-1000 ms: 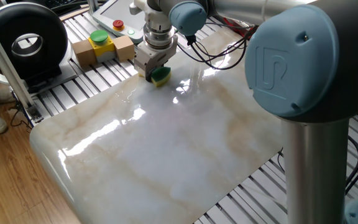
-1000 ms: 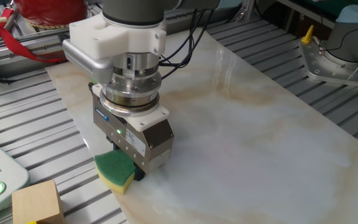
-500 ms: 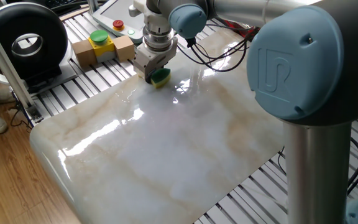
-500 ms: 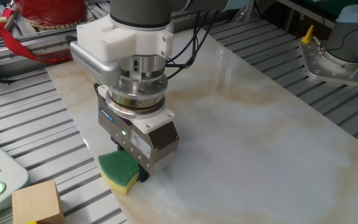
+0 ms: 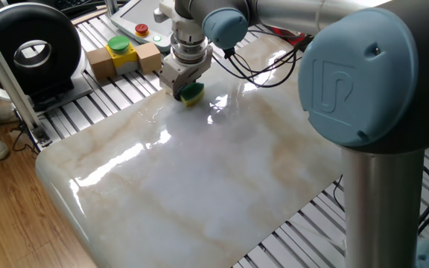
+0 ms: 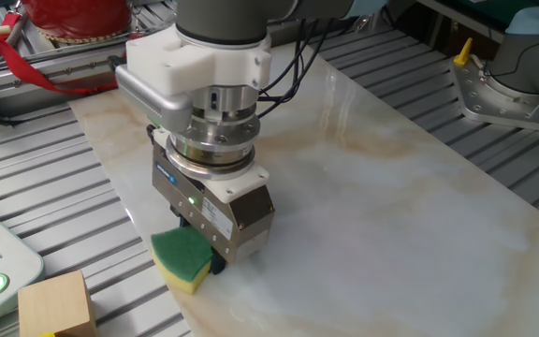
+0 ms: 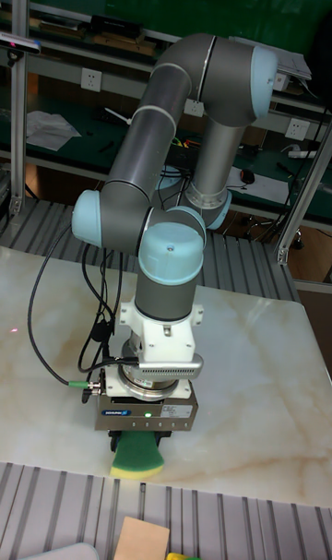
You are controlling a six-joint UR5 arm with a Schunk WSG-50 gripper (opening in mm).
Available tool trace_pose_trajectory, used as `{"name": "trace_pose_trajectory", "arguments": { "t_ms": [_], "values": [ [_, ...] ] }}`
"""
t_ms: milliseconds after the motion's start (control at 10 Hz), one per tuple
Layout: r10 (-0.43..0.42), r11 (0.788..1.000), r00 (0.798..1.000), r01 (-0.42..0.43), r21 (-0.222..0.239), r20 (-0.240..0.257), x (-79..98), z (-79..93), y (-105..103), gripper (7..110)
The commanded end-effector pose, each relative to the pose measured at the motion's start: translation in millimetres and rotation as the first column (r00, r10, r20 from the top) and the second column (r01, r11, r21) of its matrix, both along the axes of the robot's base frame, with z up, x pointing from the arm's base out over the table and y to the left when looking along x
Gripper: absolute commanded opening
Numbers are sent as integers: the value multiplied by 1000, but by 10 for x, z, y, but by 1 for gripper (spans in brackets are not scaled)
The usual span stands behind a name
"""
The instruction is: Clean the tabletop with a sponge
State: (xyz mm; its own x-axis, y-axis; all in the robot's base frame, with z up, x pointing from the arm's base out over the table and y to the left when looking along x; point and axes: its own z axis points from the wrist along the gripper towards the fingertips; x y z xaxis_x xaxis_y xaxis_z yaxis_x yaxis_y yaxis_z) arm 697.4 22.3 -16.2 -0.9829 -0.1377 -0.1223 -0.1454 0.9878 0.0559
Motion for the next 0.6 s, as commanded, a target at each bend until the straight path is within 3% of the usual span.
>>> {"name": "trace_pose_trajectory", "arguments": {
  "t_ms": [0,500],
  "values": [
    [-8,1000,1000,8,22,-2,-13,24,45,7],
    [-26,998,1000,26,56,3,-51,6,173,7]
  ]
}}
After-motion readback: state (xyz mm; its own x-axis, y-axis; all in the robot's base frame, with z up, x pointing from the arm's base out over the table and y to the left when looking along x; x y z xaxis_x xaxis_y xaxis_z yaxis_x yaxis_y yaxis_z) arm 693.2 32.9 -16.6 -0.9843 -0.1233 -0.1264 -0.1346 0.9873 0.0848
